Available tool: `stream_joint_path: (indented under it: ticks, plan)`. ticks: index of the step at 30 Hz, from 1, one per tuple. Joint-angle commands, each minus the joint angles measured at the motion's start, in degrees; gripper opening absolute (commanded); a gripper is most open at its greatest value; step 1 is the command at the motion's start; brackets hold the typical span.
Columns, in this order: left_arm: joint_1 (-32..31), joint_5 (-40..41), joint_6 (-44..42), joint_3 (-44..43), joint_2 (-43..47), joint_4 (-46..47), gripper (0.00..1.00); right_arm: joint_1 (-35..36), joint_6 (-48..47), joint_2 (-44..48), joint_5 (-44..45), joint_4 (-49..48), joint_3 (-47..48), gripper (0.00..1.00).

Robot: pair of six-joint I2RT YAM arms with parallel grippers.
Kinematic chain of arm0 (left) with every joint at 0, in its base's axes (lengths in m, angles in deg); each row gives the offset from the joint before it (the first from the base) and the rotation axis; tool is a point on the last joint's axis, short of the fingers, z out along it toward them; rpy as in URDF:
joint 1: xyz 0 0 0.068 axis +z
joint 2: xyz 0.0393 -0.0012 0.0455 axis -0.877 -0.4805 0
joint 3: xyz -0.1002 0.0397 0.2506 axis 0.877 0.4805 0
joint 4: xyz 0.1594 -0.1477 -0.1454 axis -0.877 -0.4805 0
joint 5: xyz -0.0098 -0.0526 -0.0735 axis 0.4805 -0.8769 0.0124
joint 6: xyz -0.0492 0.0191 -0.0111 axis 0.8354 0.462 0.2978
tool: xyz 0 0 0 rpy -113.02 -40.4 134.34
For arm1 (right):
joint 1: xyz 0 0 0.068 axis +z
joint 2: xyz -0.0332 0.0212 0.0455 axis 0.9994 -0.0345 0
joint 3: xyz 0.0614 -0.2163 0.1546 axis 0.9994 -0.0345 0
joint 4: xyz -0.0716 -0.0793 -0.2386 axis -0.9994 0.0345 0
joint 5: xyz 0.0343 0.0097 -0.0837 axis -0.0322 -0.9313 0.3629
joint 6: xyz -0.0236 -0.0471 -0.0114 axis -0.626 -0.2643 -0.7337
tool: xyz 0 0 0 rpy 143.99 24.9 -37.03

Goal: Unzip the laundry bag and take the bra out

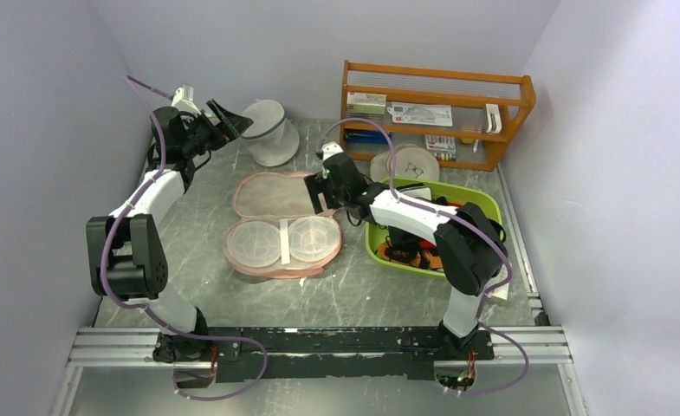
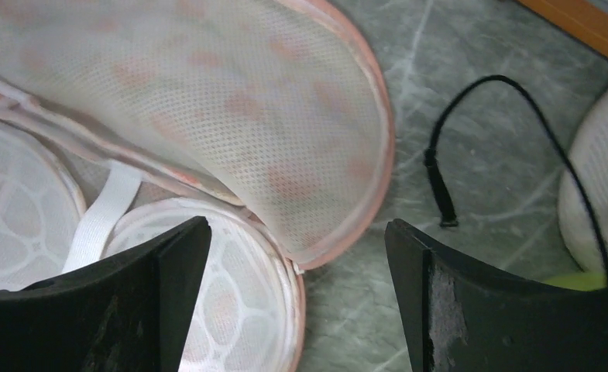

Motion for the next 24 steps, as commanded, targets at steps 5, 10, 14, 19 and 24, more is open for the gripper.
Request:
stream_joint_path:
  ticks: [5,10,14,19,24]
  plan:
    - [-2.33,-0.22,-1.08,-2.20,0.61,0.41,1.00,-0.24,12.48,1.53,16.41,5.52,1.46,0.80]
    - [-4.54,2.52,-4.99,-2.99,0.79,-2.46,1.00,-0.29,9.62,-3.64,26.26,9.61,5.26,0.60]
    - [-5.15,1.97,-5.05,-3.64,0.51,-2.89,1.00,-0.24,5.24,-8.50,29.57,11.95,8.72,0.60]
    - [-5.05,3.23,-6.52,-4.17,1.50,-4.36,1.00,-0.32,2.37,-13.44,31.60,10.90,11.13,0.51]
    - [-4.54,1.97,-5.41,-4.44,1.64,-4.08,1.00,-0.45,2.06,-17.91,33.02,10.32,12.54,0.47]
